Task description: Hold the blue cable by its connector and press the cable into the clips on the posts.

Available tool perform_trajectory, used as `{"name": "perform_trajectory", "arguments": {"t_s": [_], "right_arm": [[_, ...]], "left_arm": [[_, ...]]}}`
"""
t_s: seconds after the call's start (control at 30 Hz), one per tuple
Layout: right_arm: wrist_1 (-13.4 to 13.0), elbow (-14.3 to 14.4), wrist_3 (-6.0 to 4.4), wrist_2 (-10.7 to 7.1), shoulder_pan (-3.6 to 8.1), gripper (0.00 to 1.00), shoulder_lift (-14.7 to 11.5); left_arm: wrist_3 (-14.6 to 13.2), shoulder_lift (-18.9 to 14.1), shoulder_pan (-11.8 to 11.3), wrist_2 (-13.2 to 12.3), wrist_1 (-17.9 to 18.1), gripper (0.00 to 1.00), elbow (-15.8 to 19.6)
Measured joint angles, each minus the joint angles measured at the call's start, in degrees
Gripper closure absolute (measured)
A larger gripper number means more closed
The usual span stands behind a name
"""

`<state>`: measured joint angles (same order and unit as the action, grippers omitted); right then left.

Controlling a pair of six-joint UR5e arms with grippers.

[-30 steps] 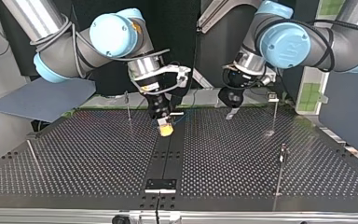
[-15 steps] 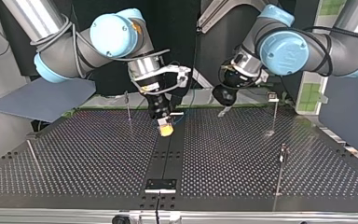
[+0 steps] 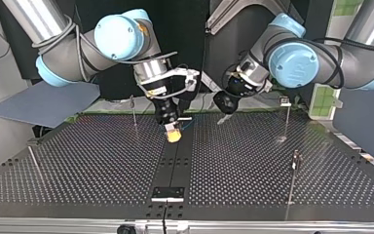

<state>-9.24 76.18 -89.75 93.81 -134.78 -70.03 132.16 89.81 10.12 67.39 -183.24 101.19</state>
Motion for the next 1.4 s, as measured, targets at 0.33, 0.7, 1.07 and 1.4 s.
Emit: {"name": "perform_trajectory", "arguments": {"t_s": [0.33,0.7,1.07,1.4], "right_arm": [[0.0,-0.01,0.0,-0.02,0.0,1.0,0.03],[0.0,0.0,0.0,-0.06,-0.02,1.0,0.07],[-0.08,0.01,0.0,-0.03,-0.09,1.0,0.06],[-0.37,0.02,0.0,-0.27,-0.31,1.0,0.1]], "left_arm": [[0.34,0.72,0.37,-3.19,0.13,0.0,-0.53],[2.99,1.21,0.71,-5.5,2.65,0.0,-0.65],[5.2,3.53,1.29,-6.99,4.66,0.0,-1.11],[7.36,4.85,1.63,-7.0,7.16,0.0,-2.46]]}}
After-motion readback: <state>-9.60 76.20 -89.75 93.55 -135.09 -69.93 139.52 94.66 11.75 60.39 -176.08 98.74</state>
